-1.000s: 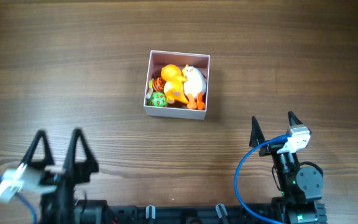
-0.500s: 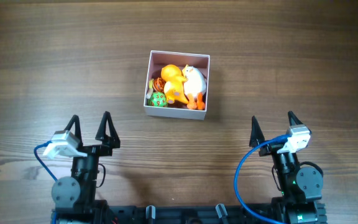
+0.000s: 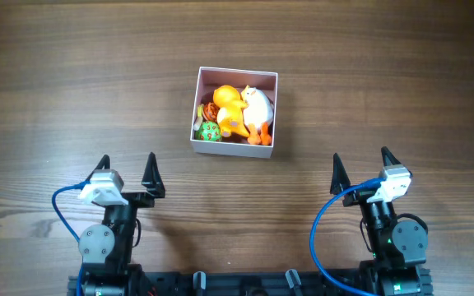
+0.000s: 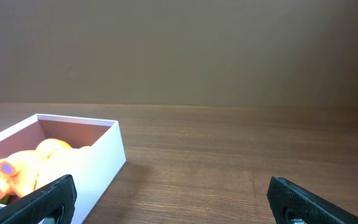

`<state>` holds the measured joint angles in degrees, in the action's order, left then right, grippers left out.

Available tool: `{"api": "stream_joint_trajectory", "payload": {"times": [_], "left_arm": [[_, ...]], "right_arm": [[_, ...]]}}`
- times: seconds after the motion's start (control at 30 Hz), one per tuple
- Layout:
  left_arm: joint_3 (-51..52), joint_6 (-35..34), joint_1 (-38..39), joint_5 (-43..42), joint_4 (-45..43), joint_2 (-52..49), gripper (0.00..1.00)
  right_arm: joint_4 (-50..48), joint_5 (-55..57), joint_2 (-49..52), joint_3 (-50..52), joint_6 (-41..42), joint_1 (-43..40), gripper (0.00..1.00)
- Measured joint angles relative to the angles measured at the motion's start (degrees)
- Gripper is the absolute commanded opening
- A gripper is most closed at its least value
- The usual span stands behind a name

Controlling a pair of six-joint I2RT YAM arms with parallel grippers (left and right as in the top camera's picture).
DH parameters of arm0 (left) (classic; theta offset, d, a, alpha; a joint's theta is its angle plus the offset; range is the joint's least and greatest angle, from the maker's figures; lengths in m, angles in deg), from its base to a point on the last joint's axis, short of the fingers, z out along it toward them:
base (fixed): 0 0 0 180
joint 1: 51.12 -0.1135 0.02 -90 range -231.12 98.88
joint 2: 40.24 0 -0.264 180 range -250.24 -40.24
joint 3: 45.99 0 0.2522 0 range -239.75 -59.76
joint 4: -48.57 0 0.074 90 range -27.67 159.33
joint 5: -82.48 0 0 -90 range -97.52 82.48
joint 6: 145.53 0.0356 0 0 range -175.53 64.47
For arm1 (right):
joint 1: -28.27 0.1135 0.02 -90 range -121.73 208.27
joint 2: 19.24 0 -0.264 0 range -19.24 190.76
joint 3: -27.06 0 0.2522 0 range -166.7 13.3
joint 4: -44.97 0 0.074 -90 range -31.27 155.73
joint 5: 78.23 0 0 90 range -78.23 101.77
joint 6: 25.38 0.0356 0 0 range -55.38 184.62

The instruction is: Pack container

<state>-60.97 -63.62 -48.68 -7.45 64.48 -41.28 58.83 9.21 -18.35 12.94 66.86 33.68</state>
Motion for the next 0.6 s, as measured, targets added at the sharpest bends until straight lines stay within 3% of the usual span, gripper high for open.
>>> {"api": "stream_joint_trajectory", "payload": {"times": [0.27,0.6], "left_arm": [[0.0,8.2,0.0,0.0,0.1,0.0,1.00],[0.0,9.6,0.0,0.0,2.6,0.2,1.00]], "right_arm": [[0.0,0.0,0.0,0.0,0.0,0.0,1.00],[0.0,0.0,0.0,0.0,0.0,0.0,1.00]]}}
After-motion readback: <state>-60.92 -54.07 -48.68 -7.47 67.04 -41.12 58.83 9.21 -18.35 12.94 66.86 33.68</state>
